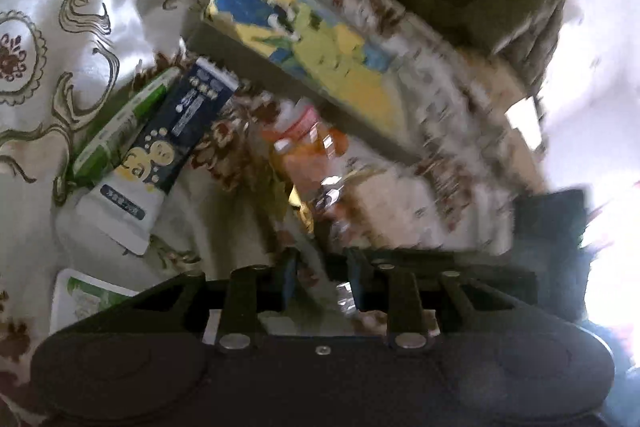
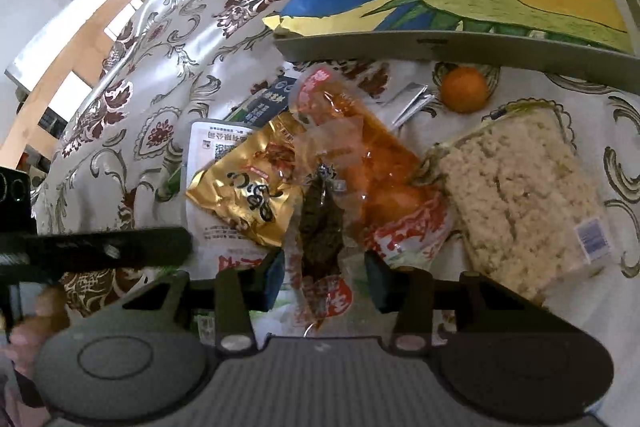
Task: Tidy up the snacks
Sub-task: 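Lift the white packet with the left tool while the right tool lifts the brown snack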
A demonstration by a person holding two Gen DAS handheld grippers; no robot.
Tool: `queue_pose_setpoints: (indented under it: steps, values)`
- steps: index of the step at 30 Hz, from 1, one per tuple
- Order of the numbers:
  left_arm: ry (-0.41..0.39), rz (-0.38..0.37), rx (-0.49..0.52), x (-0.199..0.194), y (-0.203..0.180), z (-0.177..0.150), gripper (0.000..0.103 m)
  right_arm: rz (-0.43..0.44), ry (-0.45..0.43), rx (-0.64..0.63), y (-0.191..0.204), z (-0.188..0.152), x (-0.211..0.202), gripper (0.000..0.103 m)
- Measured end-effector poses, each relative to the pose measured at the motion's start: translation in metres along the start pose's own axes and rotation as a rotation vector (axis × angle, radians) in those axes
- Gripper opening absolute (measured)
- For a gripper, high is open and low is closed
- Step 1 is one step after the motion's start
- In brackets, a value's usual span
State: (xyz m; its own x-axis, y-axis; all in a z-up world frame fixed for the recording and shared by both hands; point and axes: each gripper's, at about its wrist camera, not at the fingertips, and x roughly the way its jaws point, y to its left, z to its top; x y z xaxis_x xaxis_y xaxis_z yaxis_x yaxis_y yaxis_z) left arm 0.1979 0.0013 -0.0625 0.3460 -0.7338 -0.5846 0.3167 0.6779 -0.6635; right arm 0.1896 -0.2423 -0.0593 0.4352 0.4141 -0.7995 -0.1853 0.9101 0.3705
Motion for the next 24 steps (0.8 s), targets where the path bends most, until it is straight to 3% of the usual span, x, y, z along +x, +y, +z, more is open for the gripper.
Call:
queue_pose_setpoints:
  steps: [8,14,16,19,24]
  values:
    - [0.069,0.154,-0.037,0.026,0.019,-0.002,0.024,-0.012,0.022,-0.044,0.012,0.001,0.014,0.047]
    - [0.069,0.149,-0.055,0.020,0.014,-0.001,0.019,-0.075,0.000,-0.093,0.021,-0.003,0.000,0.046]
    - [0.064,0.154,-0.029,0.017,0.005,-0.002,0.018,-0.109,-0.025,-0.088,0.020,-0.003,-0.009,0.046]
    - [0.049,0.180,0.094,0.018,-0.014,-0.005,0.019,-0.116,-0.030,-0.042,0.014,-0.005,-0.015,0.046]
    - [0.073,0.239,0.190,0.031,-0.020,-0.010,0.029,-0.129,-0.024,-0.030,0.009,-0.004,-0.012,0.046]
